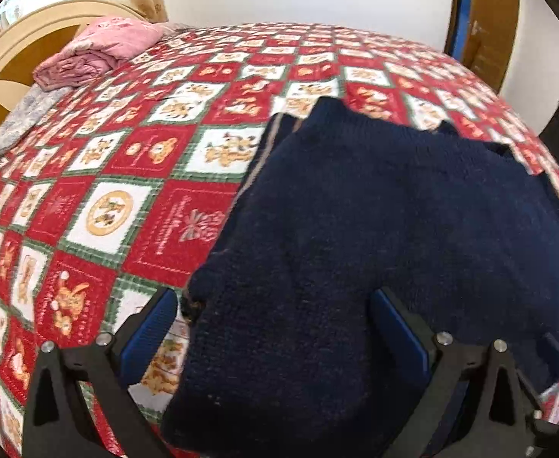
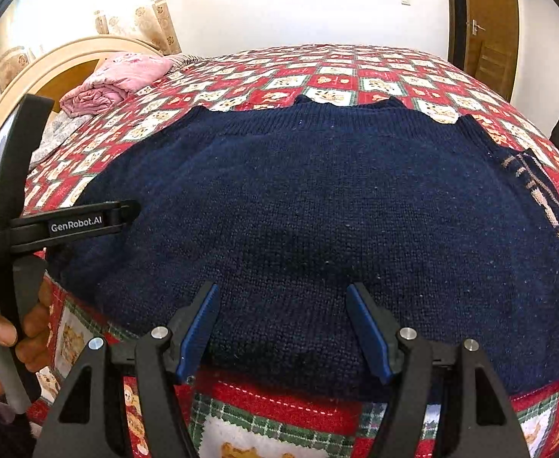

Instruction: Fold small clothes

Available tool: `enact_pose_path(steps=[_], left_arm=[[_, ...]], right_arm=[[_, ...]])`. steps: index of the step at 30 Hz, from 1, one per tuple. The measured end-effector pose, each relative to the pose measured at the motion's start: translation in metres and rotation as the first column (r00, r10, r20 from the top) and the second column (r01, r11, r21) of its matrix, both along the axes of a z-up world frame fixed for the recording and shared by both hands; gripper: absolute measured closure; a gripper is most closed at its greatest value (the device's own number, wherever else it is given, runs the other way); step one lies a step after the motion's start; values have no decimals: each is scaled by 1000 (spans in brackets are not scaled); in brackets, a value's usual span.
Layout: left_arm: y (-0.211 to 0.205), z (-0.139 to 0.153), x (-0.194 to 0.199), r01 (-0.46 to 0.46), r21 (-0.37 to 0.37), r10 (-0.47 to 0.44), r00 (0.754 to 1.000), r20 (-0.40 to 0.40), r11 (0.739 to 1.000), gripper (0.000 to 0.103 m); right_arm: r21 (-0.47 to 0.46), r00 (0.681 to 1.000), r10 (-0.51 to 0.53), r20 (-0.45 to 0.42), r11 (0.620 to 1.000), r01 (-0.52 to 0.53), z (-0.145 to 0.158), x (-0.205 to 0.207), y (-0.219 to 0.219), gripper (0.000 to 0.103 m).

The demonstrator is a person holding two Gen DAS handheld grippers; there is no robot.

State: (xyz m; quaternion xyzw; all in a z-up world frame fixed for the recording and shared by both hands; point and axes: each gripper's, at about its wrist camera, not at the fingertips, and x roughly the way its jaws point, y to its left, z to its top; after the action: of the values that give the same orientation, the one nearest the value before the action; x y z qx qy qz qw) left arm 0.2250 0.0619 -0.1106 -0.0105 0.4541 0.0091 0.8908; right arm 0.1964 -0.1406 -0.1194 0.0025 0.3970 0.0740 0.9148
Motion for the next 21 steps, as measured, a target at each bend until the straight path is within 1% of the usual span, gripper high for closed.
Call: enact_pose_path(steps=[3,5,7,9,11,13,16,17,18,19,20,21], left_arm=[[5,5,-1,20,-105,-17,999,30,994,0],[12,0,5,9,-170,-7,1000,13,985,0],[16,-8,10,-22,-184,20,1000,-9,983,0],[16,-12,13,-26,-181,23,1000,-20,983,0],[14,-13,13,-21,-179,18,1000,-18,984,0],[15,-14,14,-17,-198,13,1000,-18,980,0],[21,-13,13,-18,-238,14,1000,-19,971,2],[22,-12,13,-21,-240,17,1000,-20,971,7],[23,-11,12,-23,-236,19,1000,-20,971,16],[25,-9,11,-32,-227,29,999,-18,973,22],[29,-7,9,-34,-240,31,999,-15,970,36],[35,-5,7,-33,-273,32,999,-10,961,52]], right_arm=[[21,1000,-8,1,1000,8,3,-1,-2,34],[73,999,-25,28,997,23,10,-7,-8,34],[64,998,-32,50,998,29,15,-9,-9,34],[40,998,-31,62,999,29,15,-10,-8,34],[41,999,-22,48,999,20,9,-8,-7,34],[43,999,-24,24,999,23,0,-5,-7,34],[-21,999,-15,45,1000,16,-3,-6,1,34],[-28,999,-13,47,1000,14,-3,-6,2,34],[-24,999,-13,48,1000,15,-3,-6,1,34],[-15,999,-15,48,1000,16,-3,-6,0,34],[-4,999,-17,47,1000,17,-3,-7,-1,34],[5,999,-18,46,1000,18,-3,-7,-3,33]])
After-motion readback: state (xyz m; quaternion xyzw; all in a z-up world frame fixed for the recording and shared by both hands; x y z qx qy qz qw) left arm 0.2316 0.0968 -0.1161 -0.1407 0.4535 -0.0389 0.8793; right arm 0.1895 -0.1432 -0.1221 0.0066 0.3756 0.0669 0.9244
